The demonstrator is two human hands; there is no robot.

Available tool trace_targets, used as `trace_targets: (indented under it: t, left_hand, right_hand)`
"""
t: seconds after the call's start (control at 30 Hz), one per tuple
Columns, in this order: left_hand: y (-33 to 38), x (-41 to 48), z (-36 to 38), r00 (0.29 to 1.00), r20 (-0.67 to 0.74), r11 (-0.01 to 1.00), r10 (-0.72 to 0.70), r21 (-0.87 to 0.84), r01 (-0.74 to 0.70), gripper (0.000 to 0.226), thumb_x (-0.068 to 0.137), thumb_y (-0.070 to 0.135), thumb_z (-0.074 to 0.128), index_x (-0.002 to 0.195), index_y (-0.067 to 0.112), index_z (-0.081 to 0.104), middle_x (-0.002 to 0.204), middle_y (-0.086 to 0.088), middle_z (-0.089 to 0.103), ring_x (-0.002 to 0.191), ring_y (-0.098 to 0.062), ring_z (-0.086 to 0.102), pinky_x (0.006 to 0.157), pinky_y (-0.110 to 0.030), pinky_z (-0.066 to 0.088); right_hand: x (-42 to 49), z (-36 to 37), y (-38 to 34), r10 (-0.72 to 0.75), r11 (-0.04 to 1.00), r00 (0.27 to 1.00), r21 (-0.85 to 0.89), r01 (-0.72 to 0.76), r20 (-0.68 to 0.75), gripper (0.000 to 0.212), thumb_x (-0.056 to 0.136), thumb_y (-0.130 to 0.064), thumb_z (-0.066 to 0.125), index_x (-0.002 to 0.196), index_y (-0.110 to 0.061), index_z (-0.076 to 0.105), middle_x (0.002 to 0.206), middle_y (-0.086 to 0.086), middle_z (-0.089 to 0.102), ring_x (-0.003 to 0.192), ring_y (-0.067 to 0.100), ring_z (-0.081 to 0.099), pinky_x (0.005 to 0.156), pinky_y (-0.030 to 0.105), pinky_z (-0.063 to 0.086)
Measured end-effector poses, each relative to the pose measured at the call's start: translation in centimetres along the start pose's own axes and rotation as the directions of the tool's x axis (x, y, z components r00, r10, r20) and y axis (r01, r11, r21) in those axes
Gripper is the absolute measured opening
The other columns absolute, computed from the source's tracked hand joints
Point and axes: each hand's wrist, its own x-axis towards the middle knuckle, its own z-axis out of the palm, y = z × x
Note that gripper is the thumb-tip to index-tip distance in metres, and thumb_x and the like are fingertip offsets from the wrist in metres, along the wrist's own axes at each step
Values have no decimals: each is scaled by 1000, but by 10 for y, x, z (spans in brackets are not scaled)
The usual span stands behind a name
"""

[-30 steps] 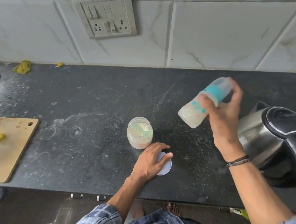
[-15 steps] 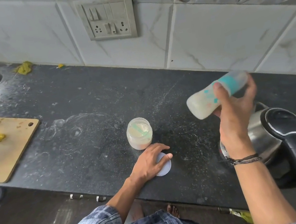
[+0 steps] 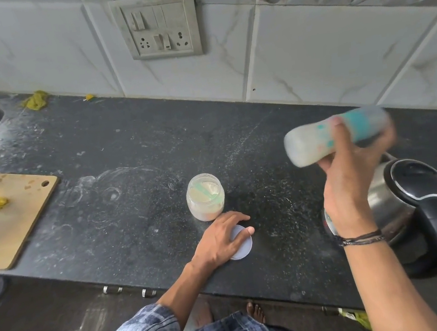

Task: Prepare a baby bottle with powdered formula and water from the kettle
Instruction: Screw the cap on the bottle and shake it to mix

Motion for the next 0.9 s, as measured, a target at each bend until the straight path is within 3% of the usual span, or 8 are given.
trace_targets:
  t: [0.07, 0.2, 0.3, 0.43, 0.5, 0.6, 0.73, 0.9]
  left_hand:
    - [-1, 0, 0, 1000, 2, 1000, 10, -3, -10, 48, 99, 67, 45, 126, 31, 63, 129, 16, 61, 122, 1, 51, 105, -18, 37]
    - [0, 1, 1, 1000, -4, 1000, 5, 11, -5, 45, 99, 63, 47, 126, 30, 63, 129, 15, 61, 123, 0, 51, 104, -17, 37]
    - [-2, -1, 1, 1000, -13, 1000, 14, 19, -13, 44, 100, 63, 48, 125, 32, 62, 129, 15, 61, 122, 2, 51, 103, -13, 34]
    - [-2, 1, 2, 1000, -10, 1000, 15, 16, -15, 43, 100, 64, 47, 125, 32, 62, 129, 16, 60, 122, 2, 51, 101, -6, 29]
    - [-3, 0, 2, 1000, -16, 1000, 13, 18, -13, 44, 99, 65, 46, 125, 33, 62, 129, 17, 60, 122, 3, 50, 101, -5, 28]
    - [-4, -1, 2, 1000, -18, 1000, 20, 7, -20, 45, 99, 67, 45, 125, 34, 62, 128, 18, 60, 121, 4, 51, 101, -5, 29]
    - [-4, 1, 3, 1000, -13, 1000, 12, 10, -12, 43, 99, 68, 45, 125, 36, 60, 128, 20, 59, 122, 5, 50, 103, -10, 33]
    - [-5, 0, 3, 1000, -15, 1000, 17, 6, -16, 43, 99, 68, 45, 124, 36, 60, 128, 20, 59, 121, 5, 50, 104, -17, 37]
  right_hand:
    - [-4, -2, 3, 20, 998, 997, -57, -16, 70, 76, 89, -22, 80, 149, -24, 34, 121, -12, 71, 103, 9, 73, 77, 39, 62]
    - [-3, -2, 5, 43, 996, 998, 81, -40, -35, 76, 88, -31, 80, 148, -29, 34, 125, -12, 67, 113, 13, 72, 82, 41, 62]
    - [-6, -4, 10, 37, 997, 994, -77, -29, 103, 74, 93, -21, 77, 151, -23, 31, 108, -24, 72, 99, 5, 73, 76, 39, 64]
    - [-3, -6, 3, 29, 994, 997, 109, -20, -76, 75, 91, -31, 80, 149, -28, 32, 136, -4, 62, 119, 19, 70, 85, 46, 62]
    - [-3, -3, 3, 59, 994, 997, 91, -54, -58, 76, 90, -32, 80, 148, -30, 32, 141, 1, 59, 123, 20, 68, 86, 46, 63]
    - [-5, -8, 5, 38, 997, 996, -70, -32, 83, 75, 90, -25, 79, 150, -27, 34, 132, 2, 66, 109, 16, 70, 82, 46, 63]
    - [1, -7, -2, -6, 997, 999, 80, 10, -49, 77, 91, -33, 79, 150, -32, 30, 135, -6, 64, 120, 18, 69, 88, 49, 62]
    - [-4, -8, 2, 13, 1000, 997, -27, -12, 72, 77, 92, -26, 78, 152, -26, 29, 115, -15, 73, 106, 12, 72, 77, 38, 62]
